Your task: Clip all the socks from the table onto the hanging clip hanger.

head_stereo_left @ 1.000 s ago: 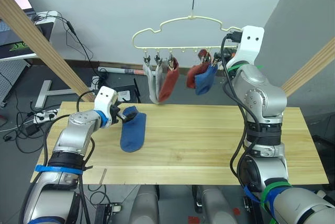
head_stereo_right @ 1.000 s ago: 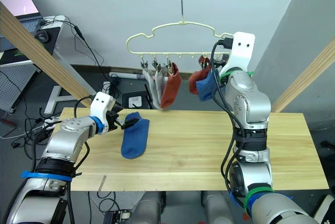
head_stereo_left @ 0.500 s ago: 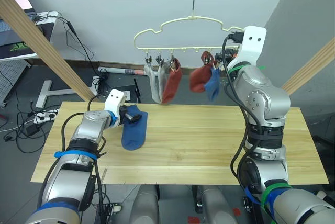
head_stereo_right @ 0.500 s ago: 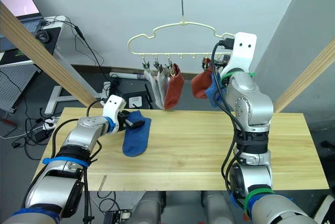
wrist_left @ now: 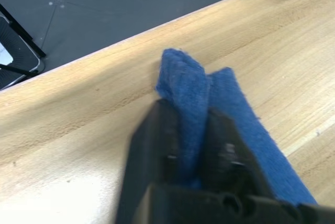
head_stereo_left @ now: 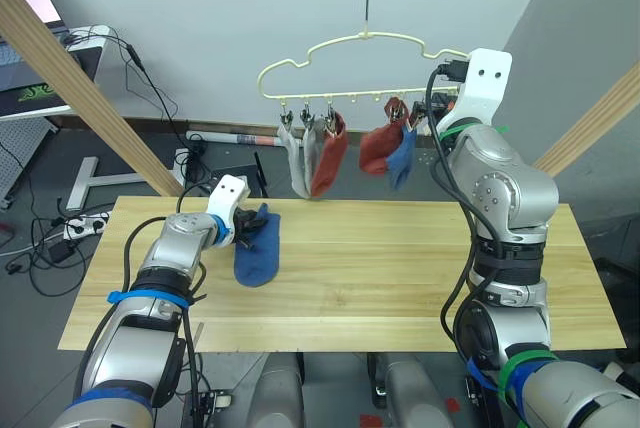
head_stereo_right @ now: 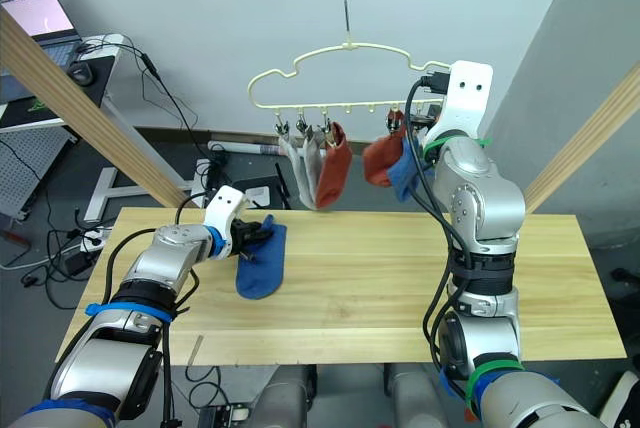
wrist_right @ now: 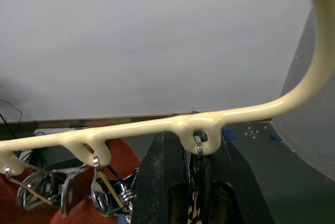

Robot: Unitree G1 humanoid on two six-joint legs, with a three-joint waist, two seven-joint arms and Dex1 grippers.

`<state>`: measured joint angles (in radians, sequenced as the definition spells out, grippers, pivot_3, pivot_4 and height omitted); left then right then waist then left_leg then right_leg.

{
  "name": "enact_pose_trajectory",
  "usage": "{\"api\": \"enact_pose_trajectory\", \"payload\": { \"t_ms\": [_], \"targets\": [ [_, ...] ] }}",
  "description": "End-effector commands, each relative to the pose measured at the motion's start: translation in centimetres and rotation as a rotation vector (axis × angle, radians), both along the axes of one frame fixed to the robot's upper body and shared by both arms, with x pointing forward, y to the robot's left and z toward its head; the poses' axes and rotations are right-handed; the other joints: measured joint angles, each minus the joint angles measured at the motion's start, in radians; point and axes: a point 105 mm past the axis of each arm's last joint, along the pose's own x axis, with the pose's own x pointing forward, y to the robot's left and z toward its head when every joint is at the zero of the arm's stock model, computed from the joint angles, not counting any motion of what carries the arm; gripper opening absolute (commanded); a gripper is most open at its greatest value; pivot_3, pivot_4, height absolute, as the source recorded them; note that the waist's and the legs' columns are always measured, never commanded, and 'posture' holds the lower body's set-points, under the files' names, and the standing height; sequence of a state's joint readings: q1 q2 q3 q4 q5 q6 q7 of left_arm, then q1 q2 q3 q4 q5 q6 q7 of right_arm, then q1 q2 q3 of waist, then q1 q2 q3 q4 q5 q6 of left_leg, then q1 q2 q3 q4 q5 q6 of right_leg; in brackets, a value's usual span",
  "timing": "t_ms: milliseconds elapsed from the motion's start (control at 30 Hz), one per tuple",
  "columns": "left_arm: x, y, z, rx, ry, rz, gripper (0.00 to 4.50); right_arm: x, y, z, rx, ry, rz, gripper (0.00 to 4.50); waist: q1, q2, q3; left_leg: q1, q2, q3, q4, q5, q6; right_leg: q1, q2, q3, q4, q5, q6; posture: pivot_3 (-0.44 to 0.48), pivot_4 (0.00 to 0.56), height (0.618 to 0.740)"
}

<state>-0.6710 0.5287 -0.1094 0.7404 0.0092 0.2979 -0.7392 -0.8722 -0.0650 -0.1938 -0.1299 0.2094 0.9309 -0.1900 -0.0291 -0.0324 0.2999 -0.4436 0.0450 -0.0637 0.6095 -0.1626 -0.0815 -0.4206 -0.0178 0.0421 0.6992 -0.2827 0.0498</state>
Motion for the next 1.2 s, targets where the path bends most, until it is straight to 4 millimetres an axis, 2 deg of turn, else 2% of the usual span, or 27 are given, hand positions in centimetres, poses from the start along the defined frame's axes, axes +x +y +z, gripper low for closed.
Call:
{"api": "enact_pose_trajectory", "payload": {
  "t_ms": [33, 200, 600, 967, 1067, 1200],
  "targets": [
    [-1.4, -0.5, -1.9, -0.052, 0.092, -0.010, 0.06, -0.7, -0.2, 1.3, 0.007, -0.053, -0.006, 0.00, 0.000, 0.000, 0.000, 0.000, 0.000, 0.000, 0.000, 0.000, 0.000, 0.000, 0.000, 0.000, 0.000, 0.000, 0.000, 0.061, 0.270, 0.740],
    [-1.7, -4.3, 0.6, -0.184, 0.056, -0.146, 0.06, -0.7, 0.2, 1.4, 0.019, -0.051, 0.010, 0.00, 0.000, 0.000, 0.000, -0.001, 0.000, 0.000, -0.001, 0.000, 0.000, 0.000, 0.000, 0.000, -0.001, 0.000, 0.000, 0.050, 0.265, 0.740],
    [-3.3, -15.3, 8.9, -0.384, -0.054, -0.489, 0.06, -0.8, 0.8, 1.9, 0.081, -0.038, 0.036, 0.00, 0.000, 0.000, 0.000, -0.006, 0.000, -0.001, 0.000, 0.000, 0.000, -0.003, 0.000, -0.002, -0.002, 0.000, 0.000, 0.033, 0.252, 0.740],
    [-3.6, -21.2, 12.0, -0.459, -0.116, -0.617, 0.06, -1.0, 1.3, 2.4, 0.102, -0.032, 0.054, 0.00, -0.003, 0.000, 0.000, -0.006, 0.000, -0.001, 0.000, 0.000, 0.000, -0.003, 0.000, -0.001, -0.002, 0.000, 0.000, 0.028, 0.253, 0.740],
    [-3.3, -23.9, 12.6, -0.487, -0.145, -0.641, 0.06, -1.0, 1.4, 2.4, 0.106, -0.032, 0.057, 0.00, -0.002, 0.000, 0.000, -0.006, -0.001, -0.001, 0.000, 0.000, 0.000, -0.003, 0.000, -0.002, -0.002, 0.000, 0.000, 0.022, 0.249, 0.740],
    [-2.3, -25.1, 13.1, -0.500, -0.174, -0.617, 0.06, -1.1, 1.6, 2.5, 0.106, -0.031, 0.058, 0.00, -0.002, 0.000, 0.000, -0.007, -0.002, -0.001, 0.000, 0.000, 0.000, -0.003, -0.001, -0.001, -0.003, 0.000, 0.000, 0.016, 0.247, 0.740]
  ]
}}
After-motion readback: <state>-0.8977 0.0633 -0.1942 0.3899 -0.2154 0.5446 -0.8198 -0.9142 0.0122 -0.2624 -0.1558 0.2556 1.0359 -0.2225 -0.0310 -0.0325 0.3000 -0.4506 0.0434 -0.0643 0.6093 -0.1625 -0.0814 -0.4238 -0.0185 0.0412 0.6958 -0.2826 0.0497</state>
